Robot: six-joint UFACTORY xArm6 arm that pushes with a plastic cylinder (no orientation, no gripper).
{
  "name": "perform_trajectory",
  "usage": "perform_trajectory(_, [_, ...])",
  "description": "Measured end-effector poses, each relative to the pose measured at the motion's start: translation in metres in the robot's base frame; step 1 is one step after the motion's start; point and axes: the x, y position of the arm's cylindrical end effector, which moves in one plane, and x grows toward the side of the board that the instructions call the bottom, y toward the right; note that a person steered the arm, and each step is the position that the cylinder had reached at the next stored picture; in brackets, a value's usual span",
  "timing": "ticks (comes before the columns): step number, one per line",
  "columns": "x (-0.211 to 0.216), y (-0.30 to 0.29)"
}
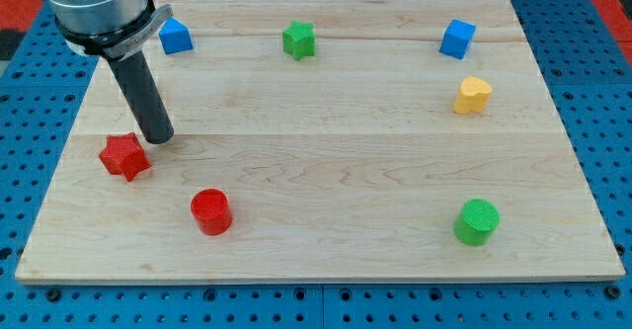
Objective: Slide the red star towards bottom left
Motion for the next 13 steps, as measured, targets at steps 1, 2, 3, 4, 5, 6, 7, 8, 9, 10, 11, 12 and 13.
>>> perform_trajectory(1, [0.013, -0.008])
perform_trajectory(2, [0.026, -0.024])
perform_trajectory(3, [0.021, -0.006])
perform_trajectory(4, [0.009, -0.019])
perform_trajectory(5, [0.010, -0.031])
perform_trajectory(6, [0.024, -0.035])
perform_trajectory(7, [0.043, -0.042])
perform_trajectory(8, [0.058, -0.042])
perform_trajectory(9, [0.035, -0.031])
perform_trajectory(10, [0.012, -0.055])
perform_trajectory(11, [0.018, -0.099])
perform_trajectory(12, [0.050, -0.104])
perform_trajectory(13, [0.079, -0.088])
